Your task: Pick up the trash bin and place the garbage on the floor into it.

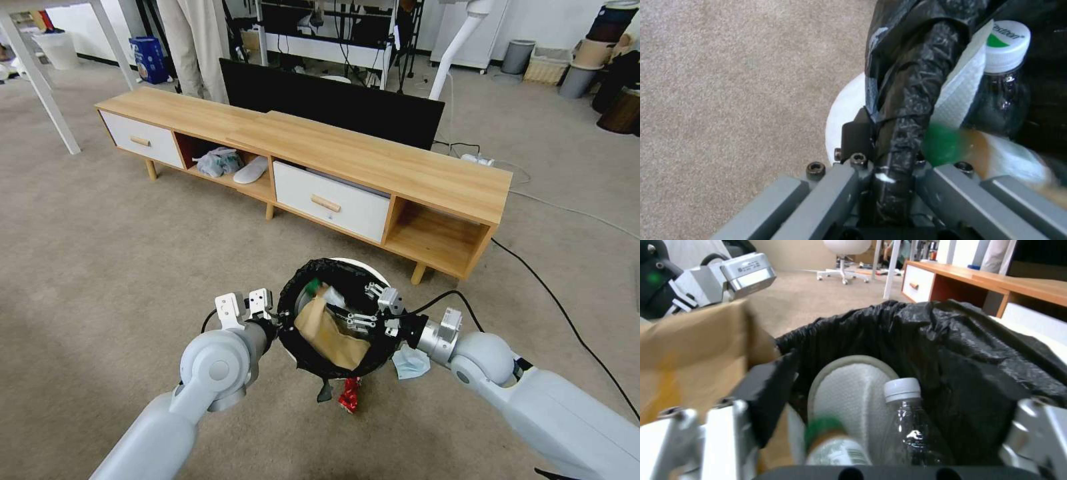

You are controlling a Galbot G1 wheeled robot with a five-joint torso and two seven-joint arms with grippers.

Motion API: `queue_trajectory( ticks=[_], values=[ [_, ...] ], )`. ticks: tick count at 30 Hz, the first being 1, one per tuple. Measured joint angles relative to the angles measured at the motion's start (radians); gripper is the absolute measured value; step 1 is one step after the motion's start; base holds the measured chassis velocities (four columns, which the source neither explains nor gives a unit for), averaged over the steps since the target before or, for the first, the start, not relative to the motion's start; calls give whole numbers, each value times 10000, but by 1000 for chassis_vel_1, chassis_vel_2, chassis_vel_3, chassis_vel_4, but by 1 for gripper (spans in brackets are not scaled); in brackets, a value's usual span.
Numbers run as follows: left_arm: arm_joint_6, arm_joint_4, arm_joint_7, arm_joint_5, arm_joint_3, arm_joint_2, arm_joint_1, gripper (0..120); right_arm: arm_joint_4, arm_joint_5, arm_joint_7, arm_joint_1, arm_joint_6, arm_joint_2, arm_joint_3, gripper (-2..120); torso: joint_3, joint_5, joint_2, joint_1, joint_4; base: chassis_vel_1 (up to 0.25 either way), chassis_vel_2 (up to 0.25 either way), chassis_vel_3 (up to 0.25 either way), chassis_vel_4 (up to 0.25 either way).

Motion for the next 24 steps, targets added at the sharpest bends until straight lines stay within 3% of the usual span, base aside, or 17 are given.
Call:
queue_trajectory(
  ticks=[3,14,24],
  values=[
    [-4,114,17,15,-95,-23,7,0,64,-7,-7,-20,12,-18,92,98,0,0,0,0,0,0,0,0,0],
    [-62,258,-25,78,-165,-70,-9,0,302,-9,-20,-126,30,-195,505,100,0,1,0,0,1,0,0,0,0],
    [-87,462,0,214,-380,-126,37,0,1372,331,-36,-206,51,-599,1552,100,0,0,0,0,0,0,0,0,0]
  ],
)
